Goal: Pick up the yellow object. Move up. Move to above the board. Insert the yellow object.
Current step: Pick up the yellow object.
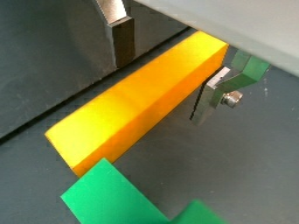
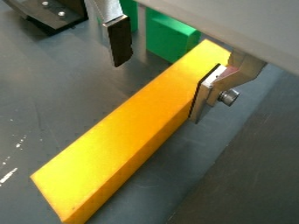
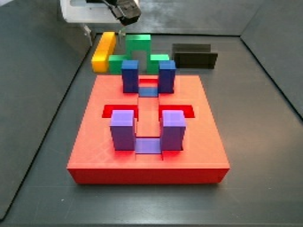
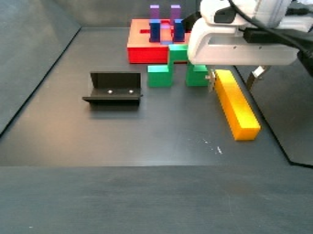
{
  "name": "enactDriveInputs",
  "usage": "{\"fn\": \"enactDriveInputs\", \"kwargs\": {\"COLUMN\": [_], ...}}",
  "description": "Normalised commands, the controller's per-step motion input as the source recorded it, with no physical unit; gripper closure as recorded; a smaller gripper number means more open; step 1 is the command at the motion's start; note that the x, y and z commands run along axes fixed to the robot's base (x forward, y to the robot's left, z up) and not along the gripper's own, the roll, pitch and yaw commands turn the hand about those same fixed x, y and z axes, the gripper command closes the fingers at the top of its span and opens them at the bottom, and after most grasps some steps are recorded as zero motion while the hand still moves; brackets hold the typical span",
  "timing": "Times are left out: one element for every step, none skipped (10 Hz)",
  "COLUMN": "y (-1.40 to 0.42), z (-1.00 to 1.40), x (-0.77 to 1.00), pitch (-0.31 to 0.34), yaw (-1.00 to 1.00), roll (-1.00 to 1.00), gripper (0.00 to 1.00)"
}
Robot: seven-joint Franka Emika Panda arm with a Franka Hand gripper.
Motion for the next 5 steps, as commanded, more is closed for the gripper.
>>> {"fn": "enactDriveInputs", "kwargs": {"y": [0.05, 0.12, 0.17, 0.20, 0.14], "z": [-0.36, -0.26, -0.21, -0.18, -0.09], "x": [0.00, 0.00, 0.00, 0.00, -0.01], "pitch": [-0.043, -0.019, -0.017, -0.019, -0.004], "yaw": [-0.10, -0.05, 0.00, 0.00, 0.00], "roll": [0.08, 0.07, 0.06, 0.04, 0.03], "gripper": [0.00, 0.00, 0.00, 0.00, 0.00]}}
